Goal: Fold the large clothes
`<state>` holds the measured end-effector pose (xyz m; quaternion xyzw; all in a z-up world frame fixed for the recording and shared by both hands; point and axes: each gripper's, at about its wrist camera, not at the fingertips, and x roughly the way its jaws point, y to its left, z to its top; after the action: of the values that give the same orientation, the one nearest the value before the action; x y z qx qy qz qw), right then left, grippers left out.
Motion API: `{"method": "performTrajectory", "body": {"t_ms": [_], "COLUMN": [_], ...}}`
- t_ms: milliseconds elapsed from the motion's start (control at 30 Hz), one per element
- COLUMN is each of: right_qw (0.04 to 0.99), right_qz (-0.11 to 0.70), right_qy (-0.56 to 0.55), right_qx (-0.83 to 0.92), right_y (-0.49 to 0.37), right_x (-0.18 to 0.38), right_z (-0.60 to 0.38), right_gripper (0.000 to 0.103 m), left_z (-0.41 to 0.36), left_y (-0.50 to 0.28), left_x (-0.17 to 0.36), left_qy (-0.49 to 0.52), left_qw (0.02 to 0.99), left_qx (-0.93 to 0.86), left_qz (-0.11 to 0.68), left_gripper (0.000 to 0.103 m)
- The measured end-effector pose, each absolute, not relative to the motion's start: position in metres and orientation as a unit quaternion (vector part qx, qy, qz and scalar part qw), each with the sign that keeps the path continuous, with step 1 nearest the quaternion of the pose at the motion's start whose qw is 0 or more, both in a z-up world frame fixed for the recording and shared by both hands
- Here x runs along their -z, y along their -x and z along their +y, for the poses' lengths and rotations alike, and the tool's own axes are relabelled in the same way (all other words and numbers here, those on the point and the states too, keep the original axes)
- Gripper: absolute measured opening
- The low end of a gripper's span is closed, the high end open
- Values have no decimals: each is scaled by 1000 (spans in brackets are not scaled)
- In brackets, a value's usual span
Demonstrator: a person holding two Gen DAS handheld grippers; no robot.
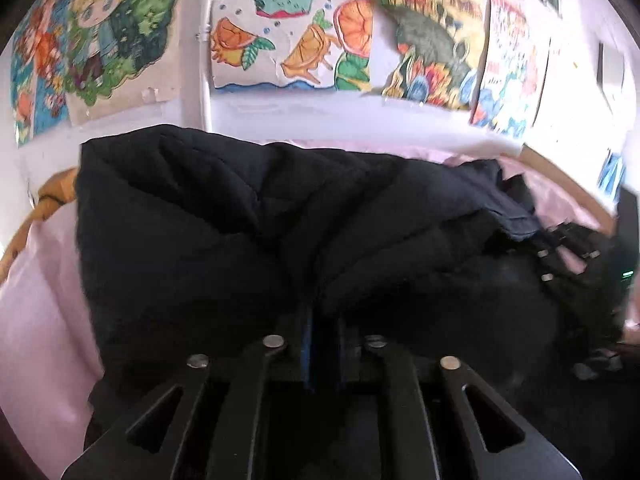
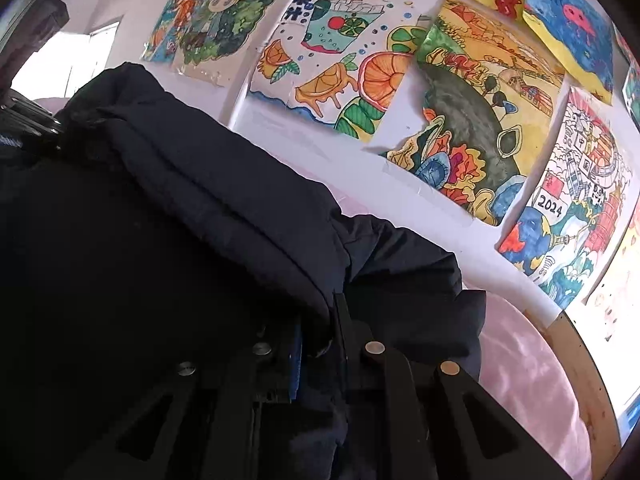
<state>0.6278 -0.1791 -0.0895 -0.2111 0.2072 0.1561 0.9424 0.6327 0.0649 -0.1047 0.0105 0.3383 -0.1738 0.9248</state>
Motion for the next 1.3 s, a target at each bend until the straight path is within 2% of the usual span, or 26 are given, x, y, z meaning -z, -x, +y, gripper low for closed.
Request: {"method": "performTrajectory", "body": {"t_ms": [100,133,167,233,333,433,567,700,733,767,833,933,1000,1100,1300], "right_qw": [944,945,945,946,945,945,943,948,952,961,969,958,956,945,935], "right_qz": [201,200,200,197,196,198,206,194,180,162,162,217,226,261,300], "right_qy": [202,200,199,198,202,203,198,152,137,110,49,11,50,107,101], "right_qx": [-164,-165,-166,-167,-166,-163,-170,-203,-205,-196,-178,-188,-178,-169,-161], "right_y": [-621,-620,-620,-618,-617,-616,-614,-600,-596,-596,-614,-659,-678,-700,-714], "right_x": [85,83,83,82,84,84,82,61,51,37,19,15,24,52,108], "right_z": [-182,-183,-183,-182,-179,-177,-179,-197,-204,-212,-218,-199,-179,-157,-153], "right_gripper": [14,14,14,14,14,14,18,23,30,41,48,49,49,42,41], "left_z": [76,78,80,82,72,45,22,26,28,28,27,24,26,30,40], "left_y": [-601,-593,-585,-573,-590,-635,-686,-687,-688,-688,-695,-699,-701,-712,-733], "left_x": [89,82,75,54,28,38,94,120,120,120,119,117,118,124,154], "left_qy": [18,24,31,52,76,42,-18,-33,-37,-40,-44,-55,-65,-61,-42], "left_qw": [926,930,934,944,948,941,916,922,922,922,922,922,921,918,917], "left_qx": [187,184,183,189,184,141,76,81,85,86,84,85,90,103,118], "left_qz": [328,319,305,267,248,305,393,377,376,375,376,374,374,377,380], "left_gripper": [28,41,48,49,57,57,57,58,58,58,58,58,59,61,61]}}
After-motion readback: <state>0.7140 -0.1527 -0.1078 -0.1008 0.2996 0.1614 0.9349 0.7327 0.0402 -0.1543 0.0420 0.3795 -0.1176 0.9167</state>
